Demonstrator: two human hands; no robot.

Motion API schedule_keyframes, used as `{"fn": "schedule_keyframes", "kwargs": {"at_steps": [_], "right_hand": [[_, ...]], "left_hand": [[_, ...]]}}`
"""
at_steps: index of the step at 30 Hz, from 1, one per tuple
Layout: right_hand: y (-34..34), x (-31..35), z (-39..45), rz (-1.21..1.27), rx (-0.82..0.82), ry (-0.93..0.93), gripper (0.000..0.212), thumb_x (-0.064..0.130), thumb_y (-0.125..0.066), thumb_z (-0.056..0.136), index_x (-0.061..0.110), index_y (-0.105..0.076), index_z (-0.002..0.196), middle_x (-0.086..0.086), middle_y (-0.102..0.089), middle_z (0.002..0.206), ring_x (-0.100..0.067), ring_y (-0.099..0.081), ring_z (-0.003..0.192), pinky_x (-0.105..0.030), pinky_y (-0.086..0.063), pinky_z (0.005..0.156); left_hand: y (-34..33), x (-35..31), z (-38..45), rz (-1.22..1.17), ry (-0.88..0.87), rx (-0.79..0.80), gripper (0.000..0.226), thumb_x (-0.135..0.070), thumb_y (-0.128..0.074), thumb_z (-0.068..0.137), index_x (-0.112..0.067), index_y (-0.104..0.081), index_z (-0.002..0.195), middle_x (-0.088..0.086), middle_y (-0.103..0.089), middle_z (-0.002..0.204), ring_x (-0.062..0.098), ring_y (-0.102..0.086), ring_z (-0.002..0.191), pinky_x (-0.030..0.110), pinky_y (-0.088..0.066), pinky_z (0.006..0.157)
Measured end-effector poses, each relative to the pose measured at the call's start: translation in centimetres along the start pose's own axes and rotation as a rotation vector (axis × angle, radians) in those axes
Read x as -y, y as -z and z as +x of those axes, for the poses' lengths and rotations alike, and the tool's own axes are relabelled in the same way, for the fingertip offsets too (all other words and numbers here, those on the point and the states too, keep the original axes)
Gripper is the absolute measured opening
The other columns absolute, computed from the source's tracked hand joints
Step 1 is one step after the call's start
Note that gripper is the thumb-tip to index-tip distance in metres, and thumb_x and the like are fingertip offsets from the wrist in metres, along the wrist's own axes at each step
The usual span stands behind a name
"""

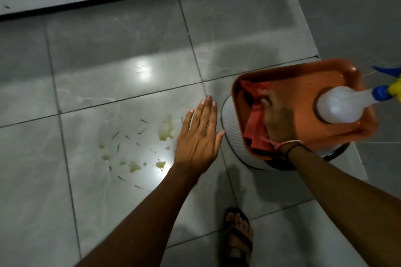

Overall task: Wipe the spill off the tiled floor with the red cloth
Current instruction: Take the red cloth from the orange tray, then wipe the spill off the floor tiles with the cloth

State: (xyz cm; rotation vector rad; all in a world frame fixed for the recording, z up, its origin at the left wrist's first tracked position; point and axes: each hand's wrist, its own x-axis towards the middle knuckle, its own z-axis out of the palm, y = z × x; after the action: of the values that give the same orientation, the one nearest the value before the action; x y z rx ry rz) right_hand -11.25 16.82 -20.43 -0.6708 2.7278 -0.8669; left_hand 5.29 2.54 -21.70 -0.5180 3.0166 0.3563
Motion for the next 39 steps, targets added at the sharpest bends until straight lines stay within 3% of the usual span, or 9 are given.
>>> {"fn": "schedule_keyframes", "kwargs": {"at_steps": [6, 10, 14, 19, 21, 23, 25, 33, 39], "right_hand": [[-1.5, 8.5, -3.4, 0.115, -0.266, 0.301, 0.013, -0.003, -0.054, 0.103, -0.005, -0.063, 0.111, -0.019, -0.068, 0.083, -0.017, -0.052, 0.067, -0.015, -0.036, 0.062], [-12.0, 8.8, -7.4, 0.154, -0.146, 0.326, 0.017, -0.003, -0.054, 0.102, 0.003, -0.062, 0.116, -0.001, -0.062, 0.085, -0.004, -0.049, 0.060, 0.003, -0.038, 0.065], [-23.7, 2.8, -10.0, 0.118, 0.022, 0.135, 0.014, 0.003, -0.053, 0.105, 0.005, -0.064, 0.114, -0.018, -0.072, 0.082, -0.019, -0.061, 0.058, -0.012, -0.040, 0.058], [-29.0, -6.9, -11.0, -0.169, 0.064, 0.108, 0.027, 0.019, -0.045, 0.108, 0.009, -0.059, 0.129, -0.026, -0.074, 0.110, -0.044, -0.072, 0.089, -0.044, -0.055, 0.078], [-30.0, -9.0, -10.4, -0.233, 0.066, 0.148, 0.042, 0.023, -0.040, 0.106, 0.006, -0.056, 0.140, -0.026, -0.066, 0.136, -0.045, -0.066, 0.119, -0.049, -0.054, 0.102], [-31.4, -9.3, -9.0, -0.254, 0.094, 0.231, 0.048, 0.024, -0.036, 0.107, 0.008, -0.047, 0.151, -0.019, -0.046, 0.159, -0.035, -0.044, 0.148, -0.045, -0.033, 0.125], [-33.3, -8.4, -7.4, -0.281, 0.106, 0.301, 0.051, 0.029, -0.032, 0.109, 0.013, -0.037, 0.157, -0.015, -0.033, 0.167, -0.028, -0.028, 0.157, -0.044, -0.021, 0.131], [-38.6, -3.6, -12.0, -0.391, 0.183, 0.556, 0.061, 0.036, -0.031, 0.107, 0.014, -0.021, 0.163, -0.015, -0.020, 0.172, -0.028, -0.015, 0.161, -0.043, -0.016, 0.131], [-33.3, -10.8, -17.5, -0.466, 0.386, 0.691, 0.062, 0.042, -0.025, 0.107, 0.023, -0.011, 0.164, -0.009, -0.011, 0.175, -0.024, -0.011, 0.162, -0.048, -0.017, 0.131]], "left_hand": [[-1.9, 11.1, -8.7, 0.030, 0.150, -0.021, 0.068, -0.043, -0.021, 0.107, -0.004, -0.020, 0.162, 0.016, -0.016, 0.171, 0.028, -0.015, 0.158, 0.044, -0.017, 0.129], [-8.0, 20.4, -13.8, 0.054, 0.292, 0.005, 0.070, -0.046, -0.013, 0.106, -0.005, -0.010, 0.163, 0.015, -0.004, 0.172, 0.029, -0.007, 0.159, 0.044, -0.011, 0.129], [-15.1, 28.5, -19.2, 0.083, 0.409, 0.030, 0.072, -0.047, -0.010, 0.106, -0.002, -0.011, 0.162, 0.018, -0.004, 0.171, 0.032, -0.008, 0.159, 0.048, -0.013, 0.129], [-22.1, 33.0, -24.1, 0.106, 0.440, 0.006, 0.072, -0.043, -0.019, 0.105, 0.003, -0.019, 0.160, 0.022, -0.017, 0.169, 0.033, -0.018, 0.157, 0.051, -0.019, 0.127], [-24.4, 33.4, -25.6, 0.091, 0.470, -0.011, 0.073, -0.046, -0.017, 0.105, 0.003, -0.018, 0.160, 0.022, -0.017, 0.170, 0.034, -0.018, 0.158, 0.052, -0.019, 0.127], [-26.4, 33.3, -26.9, 0.104, 0.468, -0.046, 0.072, -0.044, -0.020, 0.106, 0.004, -0.020, 0.159, 0.023, -0.018, 0.169, 0.036, -0.019, 0.158, 0.052, -0.020, 0.128], [-27.5, 33.4, -27.6, 0.090, 0.454, -0.094, 0.070, -0.041, -0.024, 0.106, 0.004, -0.019, 0.159, 0.023, -0.017, 0.170, 0.035, -0.016, 0.159, 0.052, -0.019, 0.128], [-28.2, 32.2, -26.7, -0.037, 0.549, -0.120, 0.071, -0.044, -0.020, 0.106, -0.001, -0.012, 0.162, 0.016, -0.009, 0.173, 0.027, -0.006, 0.161, 0.049, -0.015, 0.130], [-28.0, 32.6, -26.7, -0.048, 0.544, -0.138, 0.068, -0.039, -0.021, 0.105, -0.001, -0.017, 0.161, 0.016, -0.015, 0.172, 0.026, -0.011, 0.160, 0.045, -0.012, 0.129]]}}
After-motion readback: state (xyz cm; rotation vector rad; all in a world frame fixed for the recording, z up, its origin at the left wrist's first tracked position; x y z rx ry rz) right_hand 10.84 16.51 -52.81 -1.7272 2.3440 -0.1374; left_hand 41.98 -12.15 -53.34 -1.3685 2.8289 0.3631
